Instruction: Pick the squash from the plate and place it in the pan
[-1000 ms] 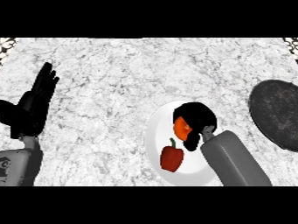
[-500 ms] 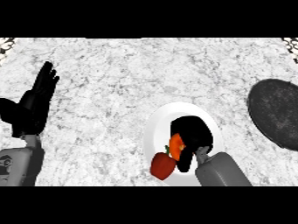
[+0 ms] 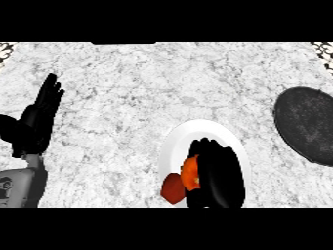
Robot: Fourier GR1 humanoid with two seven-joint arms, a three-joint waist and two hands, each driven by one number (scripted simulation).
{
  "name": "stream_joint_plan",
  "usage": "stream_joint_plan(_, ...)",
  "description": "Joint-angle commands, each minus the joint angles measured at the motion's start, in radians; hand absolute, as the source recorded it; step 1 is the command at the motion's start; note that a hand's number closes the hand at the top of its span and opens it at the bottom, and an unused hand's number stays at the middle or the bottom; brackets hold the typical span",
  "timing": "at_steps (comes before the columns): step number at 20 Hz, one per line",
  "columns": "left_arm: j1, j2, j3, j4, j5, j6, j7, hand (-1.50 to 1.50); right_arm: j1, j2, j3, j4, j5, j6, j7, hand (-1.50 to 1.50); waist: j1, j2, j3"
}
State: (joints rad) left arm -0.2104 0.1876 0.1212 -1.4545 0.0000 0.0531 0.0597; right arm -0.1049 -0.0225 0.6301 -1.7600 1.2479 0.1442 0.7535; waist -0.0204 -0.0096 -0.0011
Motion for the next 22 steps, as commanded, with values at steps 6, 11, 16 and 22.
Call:
stream_joint_plan(6,-0.027,0.024,0.021,-0.008,0.016,-0.020,0.015,0.00,0.071,-0.071,-0.065,-0.334,0.105,-0.060,0.076,1.50,0.013,0.008,0.001)
stream_joint_plan(11,-0.026,0.014,0.000,-0.032,0.011,-0.024,0.045,0.00,0.036,-0.080,-0.283,-0.374,-0.053,-0.122,0.001,1.50,0.017,0.010,0.002)
stream_joint_plan(16,-0.101,-0.007,-0.003,-0.009,0.006,0.009,0.090,0.00,0.018,-0.133,-0.569,-0.313,-0.340,-0.214,-0.151,1.50,0.012,0.012,0.003)
stream_joint_plan(22,0.031,-0.002,0.004,-0.050,0.013,-0.025,-0.008,0.00,-0.057,-0.319,-0.861,-0.019,-0.501,-0.225,-0.368,1.50,0.027,0.011,0.002)
